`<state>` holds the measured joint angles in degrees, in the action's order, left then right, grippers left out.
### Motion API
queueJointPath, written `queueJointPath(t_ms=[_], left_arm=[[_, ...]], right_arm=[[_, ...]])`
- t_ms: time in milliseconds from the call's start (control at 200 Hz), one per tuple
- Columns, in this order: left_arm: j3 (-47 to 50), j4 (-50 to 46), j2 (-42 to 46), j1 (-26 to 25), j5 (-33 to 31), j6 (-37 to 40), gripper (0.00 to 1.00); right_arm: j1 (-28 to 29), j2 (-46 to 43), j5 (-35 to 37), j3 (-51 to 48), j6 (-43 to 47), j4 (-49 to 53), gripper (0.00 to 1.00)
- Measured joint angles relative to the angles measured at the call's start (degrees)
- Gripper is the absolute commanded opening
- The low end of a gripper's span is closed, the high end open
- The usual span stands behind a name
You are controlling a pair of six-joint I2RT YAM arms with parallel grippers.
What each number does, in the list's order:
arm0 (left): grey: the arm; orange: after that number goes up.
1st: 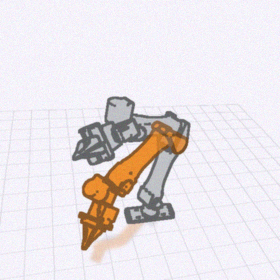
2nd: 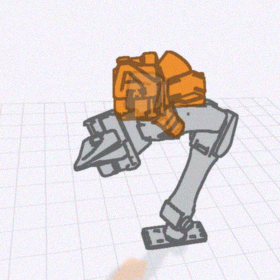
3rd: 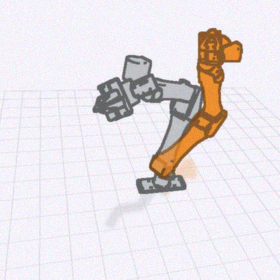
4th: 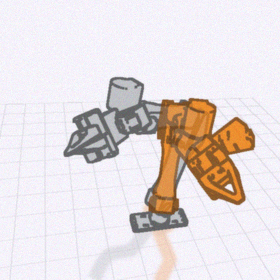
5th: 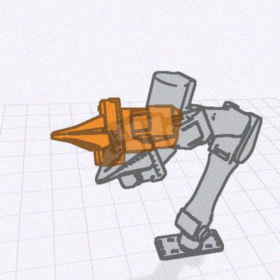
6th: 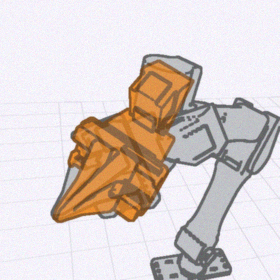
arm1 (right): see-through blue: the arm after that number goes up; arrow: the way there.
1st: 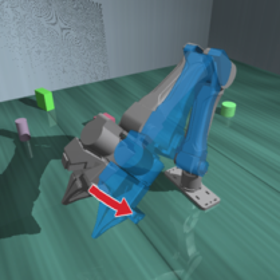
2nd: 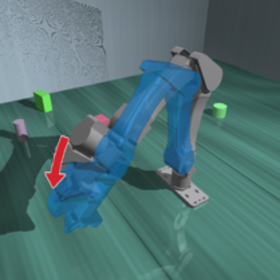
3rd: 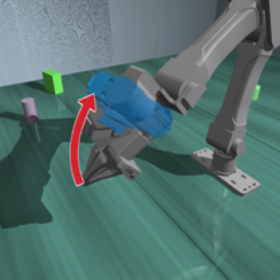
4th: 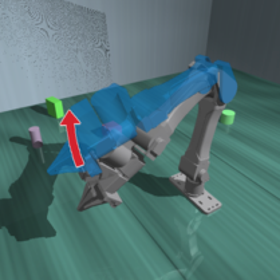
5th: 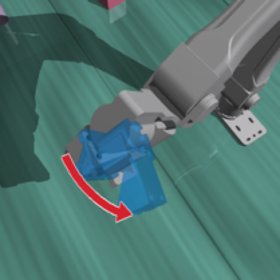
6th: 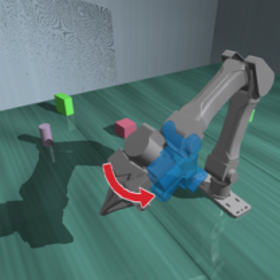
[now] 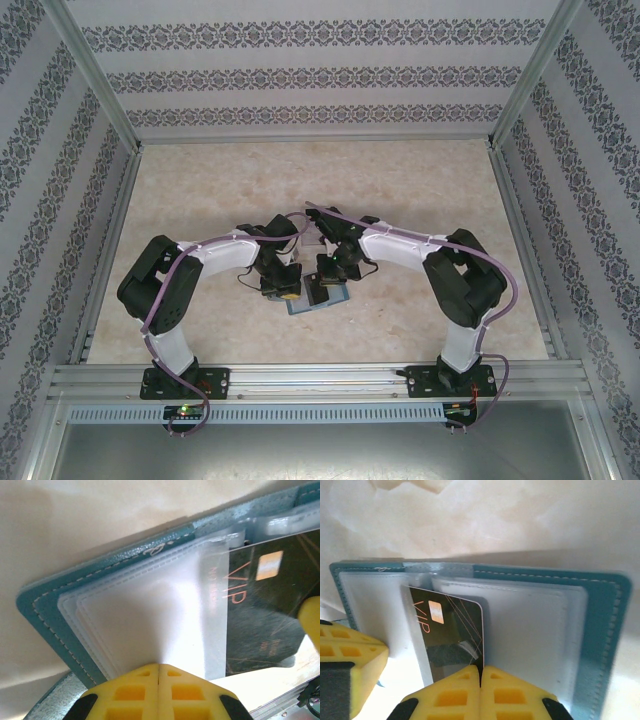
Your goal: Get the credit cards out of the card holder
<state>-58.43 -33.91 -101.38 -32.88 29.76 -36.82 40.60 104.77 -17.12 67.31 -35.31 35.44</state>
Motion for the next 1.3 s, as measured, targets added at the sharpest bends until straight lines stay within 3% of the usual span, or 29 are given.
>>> queueJointPath(t_ms=[630, 779, 1024, 1299], left_arm=[[0.0, 0.0, 0.0, 0.0, 0.0, 0.0, 0.05], [0.0, 0.0, 0.0, 0.0, 0.0, 0.0, 0.05], [0.0, 0.0, 0.0, 0.0, 0.0, 0.0, 0.05], [0.0, 0.0, 0.0, 0.0, 0.0, 0.0, 0.05]], right_arm=[[2.4, -0.7, 8.1, 6.3, 4.1, 8.1, 0.00], [2.8, -0.7, 7.9, 6.4, 4.0, 8.0, 0.00], [3.2, -0.7, 4.4, 6.4, 2.7, 6.0, 0.11], [3.6, -0.6, 1.7, 5.4, 1.0, 3.6, 0.11]])
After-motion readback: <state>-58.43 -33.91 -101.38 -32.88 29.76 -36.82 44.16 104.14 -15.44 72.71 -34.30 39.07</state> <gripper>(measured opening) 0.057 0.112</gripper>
